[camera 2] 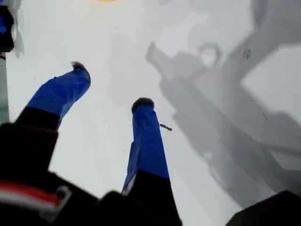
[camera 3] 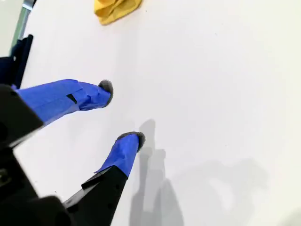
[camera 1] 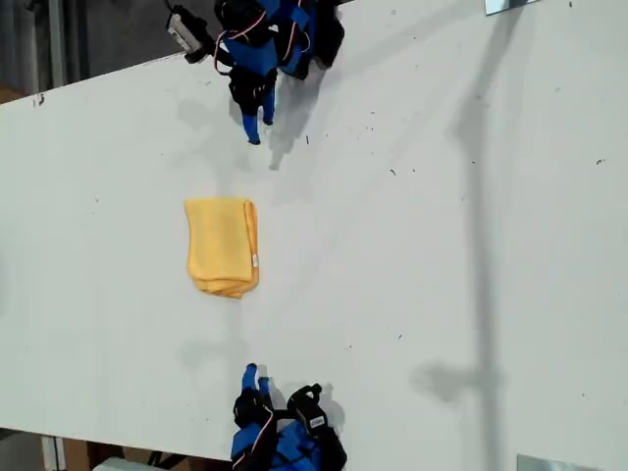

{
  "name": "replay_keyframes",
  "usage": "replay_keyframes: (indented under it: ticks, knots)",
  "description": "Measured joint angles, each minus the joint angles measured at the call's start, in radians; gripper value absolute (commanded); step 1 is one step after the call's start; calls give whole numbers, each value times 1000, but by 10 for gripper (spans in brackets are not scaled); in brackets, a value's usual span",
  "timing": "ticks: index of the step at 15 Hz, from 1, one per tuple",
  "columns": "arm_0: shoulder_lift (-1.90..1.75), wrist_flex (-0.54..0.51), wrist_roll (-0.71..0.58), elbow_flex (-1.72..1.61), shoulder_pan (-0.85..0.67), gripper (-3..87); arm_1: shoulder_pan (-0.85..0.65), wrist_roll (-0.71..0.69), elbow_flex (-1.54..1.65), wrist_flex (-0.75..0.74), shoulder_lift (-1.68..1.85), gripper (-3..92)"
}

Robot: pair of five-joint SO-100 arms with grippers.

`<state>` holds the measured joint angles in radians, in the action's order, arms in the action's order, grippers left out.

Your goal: Grasp corners of a square towel and fold twice.

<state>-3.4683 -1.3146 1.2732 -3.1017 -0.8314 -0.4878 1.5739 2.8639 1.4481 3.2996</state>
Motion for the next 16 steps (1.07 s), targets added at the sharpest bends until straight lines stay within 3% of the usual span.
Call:
replay_keyframes:
  ticks: [2, 3, 6, 8, 10, 16]
  knots:
    - [0, 0, -23, -6, 0, 171, 61, 146, 3, -17, 0, 221]
    - [0, 0, -20, -6, 0, 171, 57, 152, 3, -12, 0, 221]
    - [0, 0, -48, -6, 0, 171, 74, -63, 3, 17, 0, 219]
    - [0, 0, -48, -9, 0, 170, 83, -83, 3, 17, 0, 218]
    - [0, 2, -198, -11, 0, 170, 83, -83, 3, 17, 0, 218]
    - [0, 2, -222, -12, 0, 170, 83, -83, 3, 17, 0, 218]
